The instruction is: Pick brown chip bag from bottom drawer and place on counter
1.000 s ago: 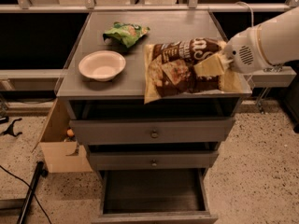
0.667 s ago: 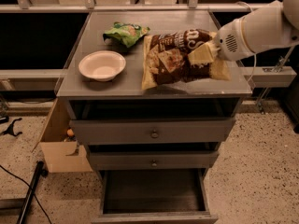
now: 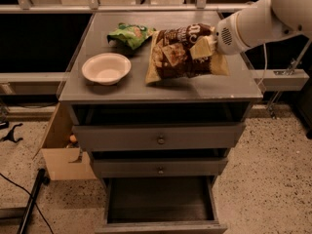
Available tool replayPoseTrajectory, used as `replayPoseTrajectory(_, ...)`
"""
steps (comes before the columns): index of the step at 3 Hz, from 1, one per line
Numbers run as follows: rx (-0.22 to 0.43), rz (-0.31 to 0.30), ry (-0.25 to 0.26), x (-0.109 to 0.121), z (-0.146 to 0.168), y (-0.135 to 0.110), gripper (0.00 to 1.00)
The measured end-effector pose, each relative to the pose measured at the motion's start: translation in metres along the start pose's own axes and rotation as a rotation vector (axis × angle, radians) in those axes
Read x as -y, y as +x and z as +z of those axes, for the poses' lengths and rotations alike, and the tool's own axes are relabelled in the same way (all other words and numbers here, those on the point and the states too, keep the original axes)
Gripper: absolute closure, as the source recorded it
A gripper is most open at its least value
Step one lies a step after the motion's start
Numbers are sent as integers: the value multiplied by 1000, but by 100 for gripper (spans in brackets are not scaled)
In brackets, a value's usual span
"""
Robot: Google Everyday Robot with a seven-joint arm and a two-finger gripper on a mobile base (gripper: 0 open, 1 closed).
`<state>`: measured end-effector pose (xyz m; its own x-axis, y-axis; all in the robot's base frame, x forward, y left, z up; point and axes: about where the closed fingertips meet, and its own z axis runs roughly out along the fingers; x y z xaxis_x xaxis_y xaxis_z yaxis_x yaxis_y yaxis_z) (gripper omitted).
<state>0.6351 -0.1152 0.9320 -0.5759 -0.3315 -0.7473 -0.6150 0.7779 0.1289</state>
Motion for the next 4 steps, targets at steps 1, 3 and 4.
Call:
replayPoseTrajectory(1,-15,15,-10,5,16,-2,100)
replayPoseTrajectory(3,-57,87,-50,23,63,-4,100)
replayPoseTrajectory(4,-81,64,3,36,80,-1,100)
